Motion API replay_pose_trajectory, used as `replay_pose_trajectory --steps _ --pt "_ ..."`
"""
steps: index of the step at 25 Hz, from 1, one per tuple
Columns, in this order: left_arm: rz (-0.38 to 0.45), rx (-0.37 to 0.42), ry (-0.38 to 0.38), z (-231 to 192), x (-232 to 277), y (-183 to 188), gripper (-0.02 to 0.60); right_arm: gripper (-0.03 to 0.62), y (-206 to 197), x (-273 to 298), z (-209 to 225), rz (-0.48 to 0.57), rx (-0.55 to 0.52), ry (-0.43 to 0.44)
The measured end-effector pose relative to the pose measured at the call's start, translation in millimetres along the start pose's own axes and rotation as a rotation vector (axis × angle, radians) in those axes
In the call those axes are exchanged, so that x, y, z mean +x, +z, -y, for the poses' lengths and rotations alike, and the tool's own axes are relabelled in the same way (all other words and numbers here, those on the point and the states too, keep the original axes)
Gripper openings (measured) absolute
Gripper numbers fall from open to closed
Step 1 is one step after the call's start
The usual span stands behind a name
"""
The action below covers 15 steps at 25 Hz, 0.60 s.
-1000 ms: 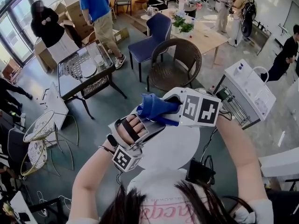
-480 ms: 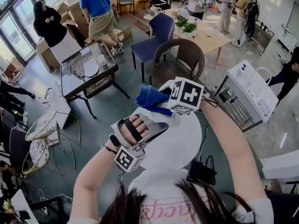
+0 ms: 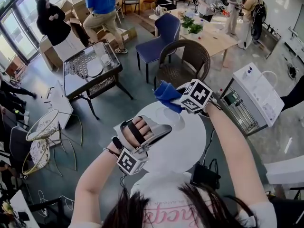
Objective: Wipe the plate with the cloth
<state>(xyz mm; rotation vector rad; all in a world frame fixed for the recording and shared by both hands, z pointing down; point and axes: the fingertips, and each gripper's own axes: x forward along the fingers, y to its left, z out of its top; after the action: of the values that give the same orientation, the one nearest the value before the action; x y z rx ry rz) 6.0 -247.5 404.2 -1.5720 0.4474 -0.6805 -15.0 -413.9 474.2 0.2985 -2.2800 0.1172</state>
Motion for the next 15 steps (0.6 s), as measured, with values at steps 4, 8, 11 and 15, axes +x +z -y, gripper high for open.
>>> replay_pose_trajectory --steps 4,8,11,15 --pt "-0.011 -0.045 0.022 -2.2 -3.3 -7.0 0.025 0.132 -9.2 -12.8 20.1 0.059 0.064 -0.092" --pt "-0.033 -0.19 0.053 -8.7 -0.7 -19.4 0.025 0.132 5.2 -49.9 22.7 0.204 0.104 -0.134" --pt "-0.057 -0.358 0.094 -14.7 -1.7 -34.2 0.024 0.132 20.1 -78.2 13.6 0.296 0.085 -0.178" --pt "-0.1 -0.557 0.143 -15.8 -0.6 -55.7 0.023 0.132 34.6 -115.5 -1.3 0.43 0.084 -0.236"
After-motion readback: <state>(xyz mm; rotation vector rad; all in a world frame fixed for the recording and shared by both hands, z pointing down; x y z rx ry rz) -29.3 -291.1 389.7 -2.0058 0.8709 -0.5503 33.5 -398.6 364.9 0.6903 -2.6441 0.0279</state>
